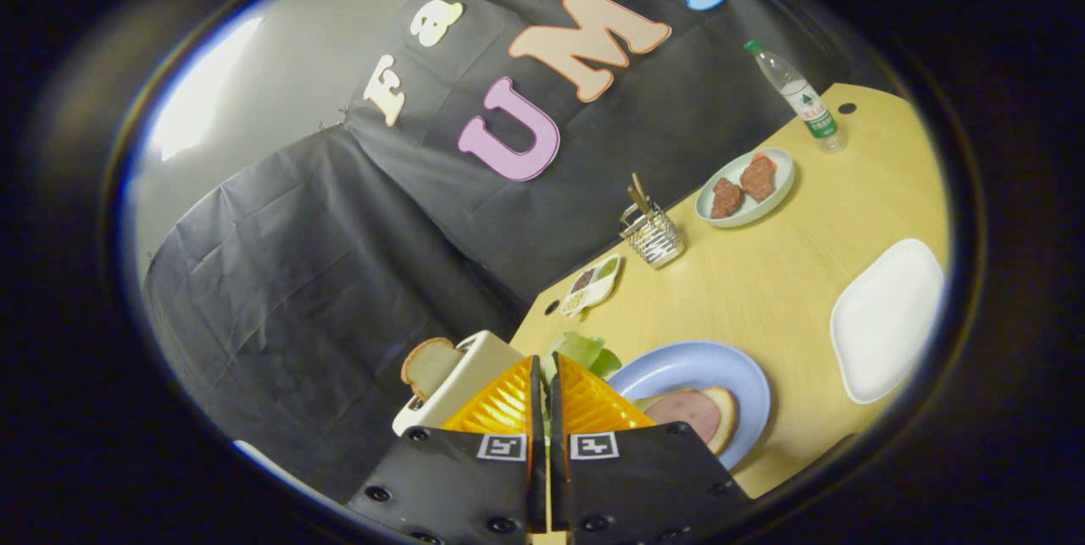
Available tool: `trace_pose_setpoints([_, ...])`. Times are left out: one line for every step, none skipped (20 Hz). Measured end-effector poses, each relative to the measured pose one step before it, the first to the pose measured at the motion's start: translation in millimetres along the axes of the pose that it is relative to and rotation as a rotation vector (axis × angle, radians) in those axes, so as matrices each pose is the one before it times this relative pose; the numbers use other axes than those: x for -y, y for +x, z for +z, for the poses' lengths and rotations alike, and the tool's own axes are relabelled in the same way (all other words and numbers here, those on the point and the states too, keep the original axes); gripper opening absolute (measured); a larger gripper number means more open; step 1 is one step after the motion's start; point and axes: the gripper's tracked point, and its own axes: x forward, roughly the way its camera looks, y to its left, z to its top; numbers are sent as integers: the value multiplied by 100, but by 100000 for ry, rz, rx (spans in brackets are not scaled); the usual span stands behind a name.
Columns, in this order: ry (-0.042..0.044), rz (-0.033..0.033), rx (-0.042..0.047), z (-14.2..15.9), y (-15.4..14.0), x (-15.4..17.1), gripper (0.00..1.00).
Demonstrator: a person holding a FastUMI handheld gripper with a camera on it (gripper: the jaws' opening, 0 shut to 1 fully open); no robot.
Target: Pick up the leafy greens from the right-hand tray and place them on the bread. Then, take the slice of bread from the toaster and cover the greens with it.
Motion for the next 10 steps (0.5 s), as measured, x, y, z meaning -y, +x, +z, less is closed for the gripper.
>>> trace_pose_setpoints([-1102,-1598,-959,-497,299,371,5])
trace_pose_setpoints([-1454,-2504,-998,-385,290,609,5])
trace_pose_setpoints([-1854,-3673,-953,-458,144,891,5])
trace_pose_setpoints([-2354,-5502,-1441,-399,179,1349,5])
trace_pose_setpoints([-3019,-6105,-1724,-505,-56,1531,5])
trace_pose_setpoints([-2580,-4924,-1457,-388,156,1272,5])
trace_pose_setpoints([-1551,-2435,-1414,-533,129,577,5])
trace_pose_setpoints([-1185,-1694,-1545,-396,136,376,5])
trace_pose_setpoints([-1537,-1762,-1235,-400,68,379,5])
trace_pose_setpoints([-2036,-2228,-1002,-330,86,538,5])
